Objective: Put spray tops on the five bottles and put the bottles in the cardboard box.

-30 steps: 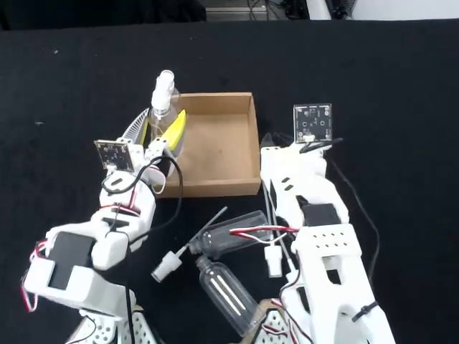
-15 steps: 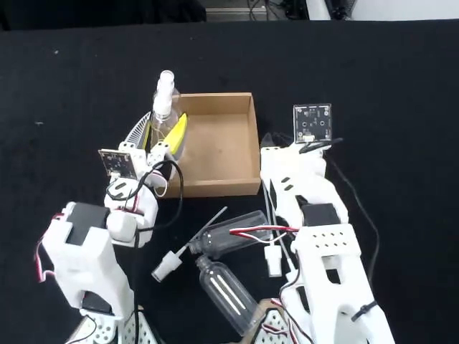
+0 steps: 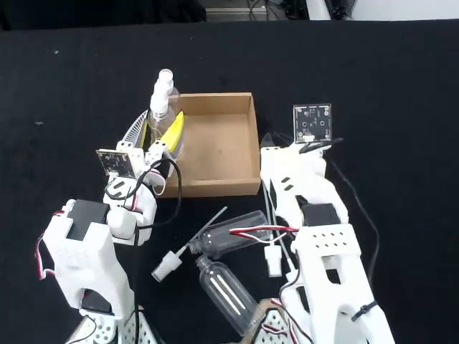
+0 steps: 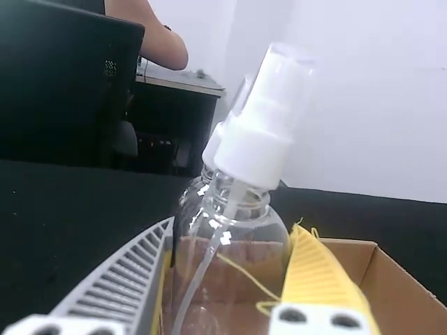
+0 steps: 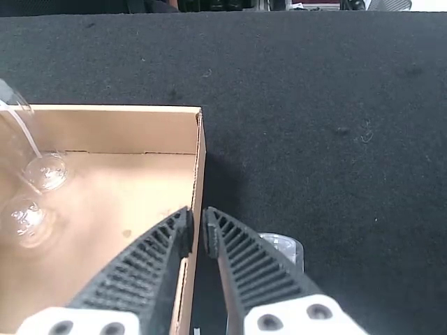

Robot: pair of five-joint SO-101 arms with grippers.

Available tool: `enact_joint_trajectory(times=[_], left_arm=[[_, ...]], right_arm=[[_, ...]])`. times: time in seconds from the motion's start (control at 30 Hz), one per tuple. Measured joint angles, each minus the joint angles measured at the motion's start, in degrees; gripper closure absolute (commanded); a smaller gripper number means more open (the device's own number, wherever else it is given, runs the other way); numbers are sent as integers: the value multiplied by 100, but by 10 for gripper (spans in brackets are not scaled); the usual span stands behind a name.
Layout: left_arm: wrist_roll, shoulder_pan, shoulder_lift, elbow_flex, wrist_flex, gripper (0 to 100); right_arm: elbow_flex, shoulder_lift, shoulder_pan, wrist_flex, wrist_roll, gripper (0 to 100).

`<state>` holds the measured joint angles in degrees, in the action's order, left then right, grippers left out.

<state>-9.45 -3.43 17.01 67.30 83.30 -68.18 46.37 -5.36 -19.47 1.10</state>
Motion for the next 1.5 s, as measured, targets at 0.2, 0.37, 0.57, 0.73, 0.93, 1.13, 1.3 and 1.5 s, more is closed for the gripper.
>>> enact_joint_trajectory(times=[0.2,0.37,0.57,0.73,0.93,1.13,1.3,1.5], left_arm=[[0,0,0,0,0,970],[0,0,0,0,0,970],[0,0,0,0,0,819],[0,0,0,0,0,795],[0,0,0,0,0,795],[0,0,0,9,0,795],[0,18,0,9,0,795],[0,18,0,9,0,795]], right_arm=[[0,0,0,0,0,986],[0,0,0,0,0,986],[0,0,0,0,0,986],[0,0,0,0,0,986],[0,0,0,0,0,986],[0,0,0,0,0,986],[0,0,0,0,0,986],[0,0,0,0,0,986]])
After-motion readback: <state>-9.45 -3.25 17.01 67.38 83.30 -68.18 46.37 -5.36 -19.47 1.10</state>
